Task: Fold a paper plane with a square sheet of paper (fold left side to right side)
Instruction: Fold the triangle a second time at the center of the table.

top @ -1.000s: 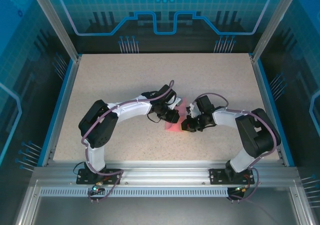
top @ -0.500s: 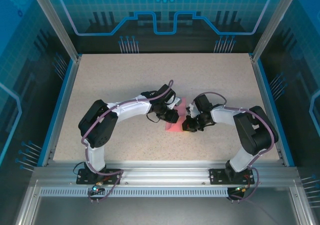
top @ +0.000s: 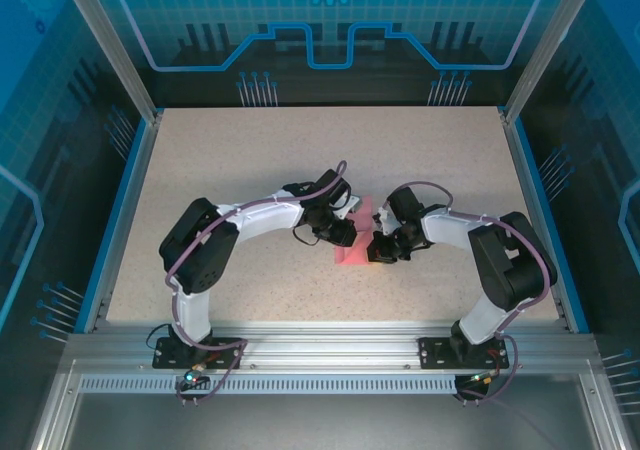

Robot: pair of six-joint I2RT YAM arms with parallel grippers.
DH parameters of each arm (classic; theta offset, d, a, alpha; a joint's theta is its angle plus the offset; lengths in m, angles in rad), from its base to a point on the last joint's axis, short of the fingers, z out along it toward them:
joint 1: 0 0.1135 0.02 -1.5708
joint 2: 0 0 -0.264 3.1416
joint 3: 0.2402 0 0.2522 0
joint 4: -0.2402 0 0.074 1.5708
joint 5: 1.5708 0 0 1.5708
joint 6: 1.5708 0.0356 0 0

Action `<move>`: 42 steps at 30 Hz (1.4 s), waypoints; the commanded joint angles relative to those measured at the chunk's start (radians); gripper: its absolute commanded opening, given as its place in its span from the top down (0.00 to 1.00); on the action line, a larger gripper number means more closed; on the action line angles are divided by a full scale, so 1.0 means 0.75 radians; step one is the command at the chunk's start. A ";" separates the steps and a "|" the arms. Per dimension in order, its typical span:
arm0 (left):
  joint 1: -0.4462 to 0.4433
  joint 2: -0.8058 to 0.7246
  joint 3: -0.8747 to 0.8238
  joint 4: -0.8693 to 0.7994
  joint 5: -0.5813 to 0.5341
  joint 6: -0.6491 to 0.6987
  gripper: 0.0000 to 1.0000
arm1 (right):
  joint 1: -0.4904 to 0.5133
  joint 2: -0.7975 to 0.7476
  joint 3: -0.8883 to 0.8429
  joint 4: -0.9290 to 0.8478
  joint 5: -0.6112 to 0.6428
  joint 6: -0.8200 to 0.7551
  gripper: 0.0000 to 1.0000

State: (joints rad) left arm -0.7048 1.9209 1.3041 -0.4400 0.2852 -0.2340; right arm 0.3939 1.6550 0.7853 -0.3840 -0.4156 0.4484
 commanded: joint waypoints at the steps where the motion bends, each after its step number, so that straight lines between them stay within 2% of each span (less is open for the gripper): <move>1: 0.017 0.038 -0.006 -0.006 -0.028 0.024 0.83 | -0.011 -0.004 0.002 -0.089 0.073 -0.028 1.00; 42: 0.058 0.142 0.025 0.065 -0.104 0.066 0.83 | -0.010 -0.020 -0.013 -0.112 0.082 -0.041 1.00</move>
State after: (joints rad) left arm -0.6701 2.0102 1.3045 -0.3946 0.2207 -0.2073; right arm 0.3927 1.6455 0.7856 -0.4042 -0.3962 0.4351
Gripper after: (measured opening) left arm 0.168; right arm 0.044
